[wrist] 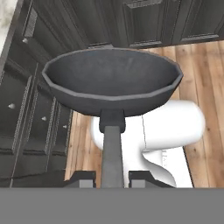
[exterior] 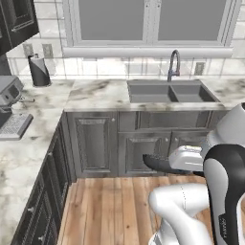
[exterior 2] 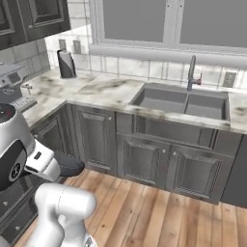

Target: Move the pot and pan from the stove into the sink.

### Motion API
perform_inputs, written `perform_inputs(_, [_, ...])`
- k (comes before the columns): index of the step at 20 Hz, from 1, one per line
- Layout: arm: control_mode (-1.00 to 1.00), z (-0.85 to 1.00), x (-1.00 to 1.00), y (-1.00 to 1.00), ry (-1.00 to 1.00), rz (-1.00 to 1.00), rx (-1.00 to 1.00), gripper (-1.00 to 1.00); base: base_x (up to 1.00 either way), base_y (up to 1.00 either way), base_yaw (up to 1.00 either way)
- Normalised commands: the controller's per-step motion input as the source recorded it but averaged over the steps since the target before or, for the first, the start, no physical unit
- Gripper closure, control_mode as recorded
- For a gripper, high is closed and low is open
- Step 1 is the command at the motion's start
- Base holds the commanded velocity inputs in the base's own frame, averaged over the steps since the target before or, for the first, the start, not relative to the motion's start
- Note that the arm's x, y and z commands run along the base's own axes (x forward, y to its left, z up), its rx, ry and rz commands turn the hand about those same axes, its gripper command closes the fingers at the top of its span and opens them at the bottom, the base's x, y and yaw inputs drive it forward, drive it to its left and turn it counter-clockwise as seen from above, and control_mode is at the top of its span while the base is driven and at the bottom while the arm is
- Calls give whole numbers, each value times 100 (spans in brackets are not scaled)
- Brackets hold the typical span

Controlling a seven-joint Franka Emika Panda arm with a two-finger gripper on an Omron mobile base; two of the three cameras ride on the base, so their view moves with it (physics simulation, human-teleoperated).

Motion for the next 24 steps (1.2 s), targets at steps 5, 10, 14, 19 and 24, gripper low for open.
perform_inputs(5, [100, 0, 0, 0, 0, 0, 0, 100, 79, 3, -6])
perform_inputs(10, [100, 0, 0, 0, 0, 0, 0, 100, 69, 3, -5])
perform_inputs(14, [100, 0, 0, 0, 0, 0, 0, 100, 62, 1, -5])
perform_inputs(19, [100, 0, 0, 0, 0, 0, 0, 100, 63, 0, -5])
perform_inputs(24, [100, 0, 0, 0, 0, 0, 0, 100, 61, 0, -4])
